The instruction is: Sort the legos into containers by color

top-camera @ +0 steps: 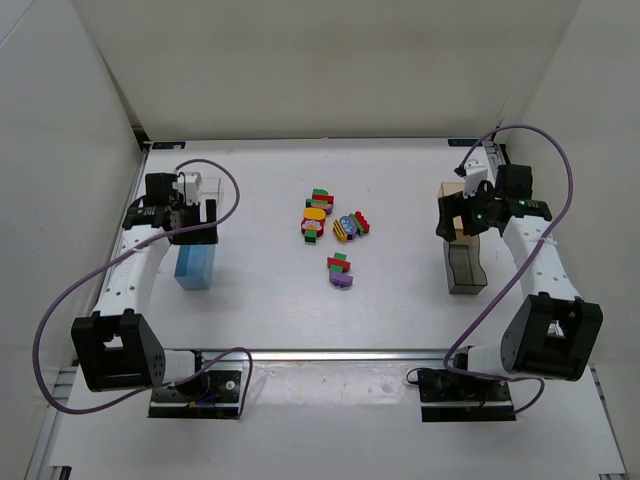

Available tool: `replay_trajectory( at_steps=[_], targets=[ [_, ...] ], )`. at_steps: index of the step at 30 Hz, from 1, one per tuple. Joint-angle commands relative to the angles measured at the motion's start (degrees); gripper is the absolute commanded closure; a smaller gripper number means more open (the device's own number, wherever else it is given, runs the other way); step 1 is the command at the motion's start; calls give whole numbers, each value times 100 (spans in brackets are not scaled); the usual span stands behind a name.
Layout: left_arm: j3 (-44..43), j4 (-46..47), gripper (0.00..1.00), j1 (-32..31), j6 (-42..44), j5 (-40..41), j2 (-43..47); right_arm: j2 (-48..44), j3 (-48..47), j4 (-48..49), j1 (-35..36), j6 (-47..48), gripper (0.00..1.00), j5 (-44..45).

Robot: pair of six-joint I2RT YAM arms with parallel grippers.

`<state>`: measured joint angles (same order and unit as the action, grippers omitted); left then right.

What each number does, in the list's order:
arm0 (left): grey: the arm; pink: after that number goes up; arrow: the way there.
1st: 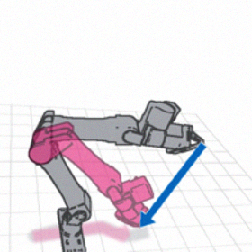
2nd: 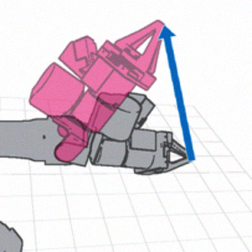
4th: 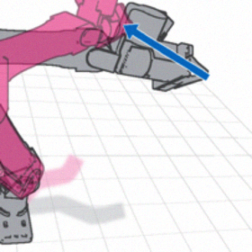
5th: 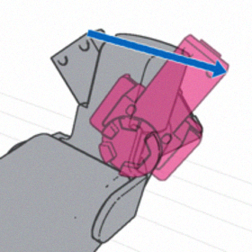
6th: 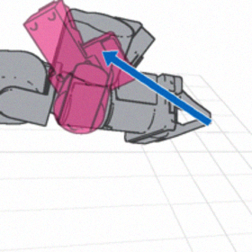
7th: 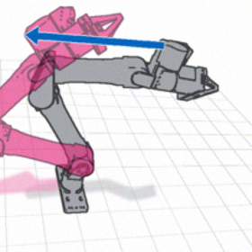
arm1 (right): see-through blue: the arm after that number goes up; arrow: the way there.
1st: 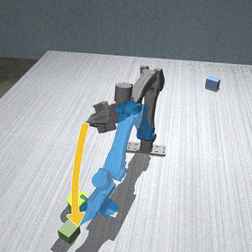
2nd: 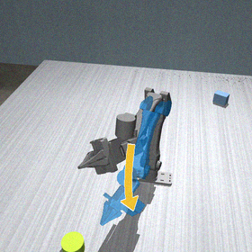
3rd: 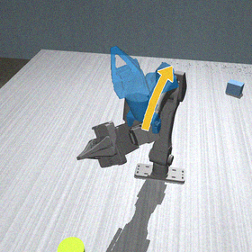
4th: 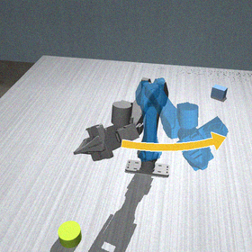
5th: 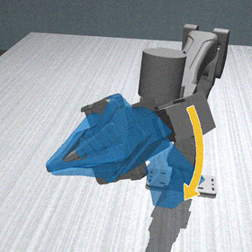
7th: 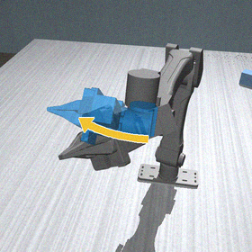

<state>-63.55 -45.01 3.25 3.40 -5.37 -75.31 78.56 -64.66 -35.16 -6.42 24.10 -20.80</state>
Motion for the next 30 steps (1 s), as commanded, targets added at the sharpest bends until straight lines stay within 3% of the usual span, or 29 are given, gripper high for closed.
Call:
replay_trajectory(
  at_steps=[1, 8, 12, 19, 24, 30],
  targets=[
    [0, 98, 1, -8, -85, 281, 271, -184, 50, -17, -35, 60, 1, -109],
    [-17, 28, 1, 1, -6, 142, 350, -210, 50, -26, -35, 60, 4, -267],
    [-87, -77, 1, 1, 90, -78, 350, -254, -159, -228, 52, 86, 7, -793],
    [-263, -174, 1, -8, 319, -17, 254, -421, -29, -668, 1851, 693, 12, -830],
    [-333, -253, 1, -8, 407, -114, 227, -307, 226, -607, 2582, 1079, 14, -795],
    [-272, -289, 1, -8, 381, 0, 245, 299, -204, -598, 2812, 1088, 18, -768]
  ],
)
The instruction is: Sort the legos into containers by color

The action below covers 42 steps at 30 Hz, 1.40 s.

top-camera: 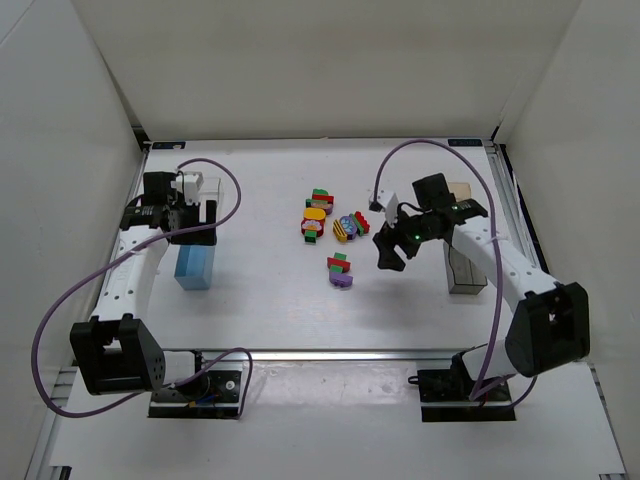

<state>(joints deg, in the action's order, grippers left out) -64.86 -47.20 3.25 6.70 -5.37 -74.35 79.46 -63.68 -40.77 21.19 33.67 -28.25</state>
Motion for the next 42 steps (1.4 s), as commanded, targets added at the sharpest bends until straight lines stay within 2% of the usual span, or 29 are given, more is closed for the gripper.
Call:
replay_trajectory(
  at_steps=[1, 5, 9, 11, 14, 21, 29, 33, 42],
  targets=[
    [-132, -70, 1, -8, 59, 9, 149, 306, -355, 42, 104, 140, 19, -5],
    [-79, -79, 1, 1, 112, -43, 157, 473, -338, 219, 473, 254, 20, 153],
    [-27, -70, 0, 1, 130, -18, 157, 614, -338, 114, 860, 526, 29, 241],
    [8, -53, 1, 1, 147, 35, 149, 649, -382, 26, 1018, 509, 36, 224],
    [26, -35, 0, -8, 139, 88, 140, 667, -312, 113, 1237, 272, 44, 250],
    [17, 18, 1, -8, 95, 141, 35, 842, -22, 772, 1511, -668, 56, 689],
    [9, 27, 0, -8, 86, 273, -89, 1247, -197, 764, 1634, -800, 55, 751],
    [26, 18, 1, -8, 77, 334, -176, 1466, -268, 852, 1792, -810, 48, 716],
    [105, 106, 1, -26, 86, 510, -396, 1792, -461, 711, 2091, -519, 47, 689]
  ],
)
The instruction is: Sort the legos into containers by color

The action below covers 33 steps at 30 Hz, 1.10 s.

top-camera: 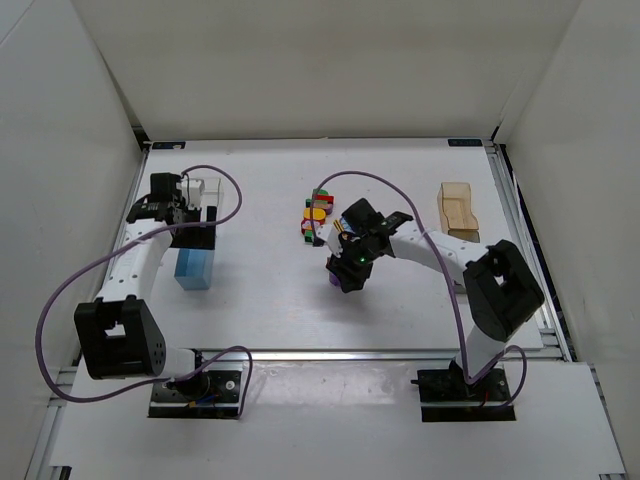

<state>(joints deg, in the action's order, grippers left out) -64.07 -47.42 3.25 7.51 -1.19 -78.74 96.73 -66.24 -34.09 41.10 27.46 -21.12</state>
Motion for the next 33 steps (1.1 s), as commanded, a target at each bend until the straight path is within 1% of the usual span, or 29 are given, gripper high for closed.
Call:
replay_trajectory(
  at_steps=[1, 5, 6, 11, 19, 22, 26, 29, 33],
  targets=[
    [27, 145, 1, -26, -4, 93, 43, 74, -205, 77, 117, 84, 47, -15],
    [35, 180, 1, -70, -21, 93, 25, 215, -267, 113, 117, 101, 47, 56],
    [35, 180, 1, -61, -21, 249, 8, 258, -293, 113, 117, 119, 48, 134],
    [-105, 92, 1, -70, -100, 207, -98, 478, -460, 183, 117, 145, 47, 214],
    [-88, 145, 1, -78, 31, 286, -107, 795, -610, 201, 117, 294, 49, 276],
    [-44, 163, 1, -78, 84, 339, -89, 821, -522, 166, 117, 373, 50, 276],
    [44, 215, 1, -87, 119, 365, -98, 646, -172, 113, 117, 444, 52, 302],
    [70, 259, 0, -78, 102, 365, -115, 505, 84, 235, 117, 392, 52, 346],
    [36, 251, 1, -70, 32, 321, -185, 601, 146, 446, 117, 251, 56, 477]
  ],
)
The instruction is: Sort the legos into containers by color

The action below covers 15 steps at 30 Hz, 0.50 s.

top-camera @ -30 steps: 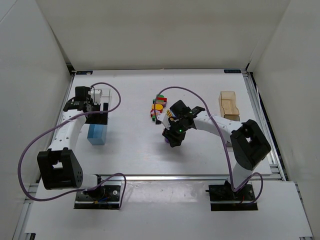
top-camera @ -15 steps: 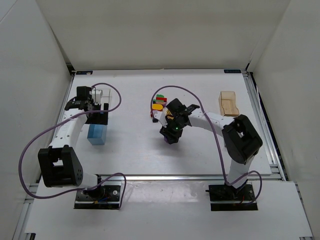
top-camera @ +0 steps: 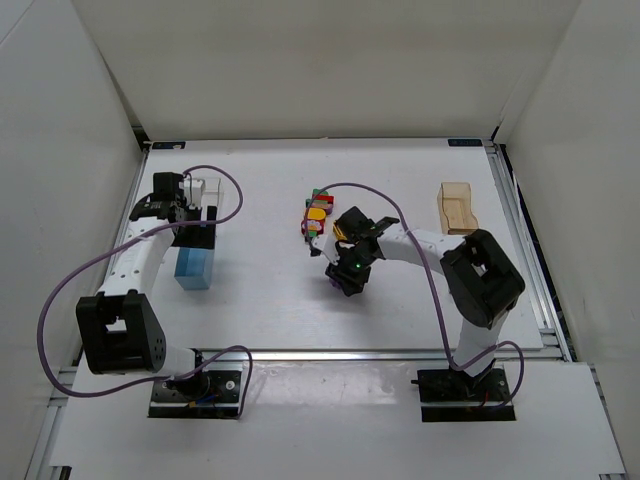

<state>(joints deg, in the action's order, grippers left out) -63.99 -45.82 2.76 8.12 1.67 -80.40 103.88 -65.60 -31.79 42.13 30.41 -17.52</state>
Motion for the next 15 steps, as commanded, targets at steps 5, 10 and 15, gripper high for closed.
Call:
replay_trajectory(
  at_steps=[5, 10, 15],
  targets=[
    [-61, -5, 1, -39, -126, -18, -134, 141, -66, 331, 15, -114, 56, 152],
    [44, -32, 1, -74, -205, -27, -90, 282, -181, 454, 32, -360, 57, 223],
    [123, -23, 1, -101, -241, -26, -72, 248, -199, 454, 15, -431, 62, 205]
  ],
)
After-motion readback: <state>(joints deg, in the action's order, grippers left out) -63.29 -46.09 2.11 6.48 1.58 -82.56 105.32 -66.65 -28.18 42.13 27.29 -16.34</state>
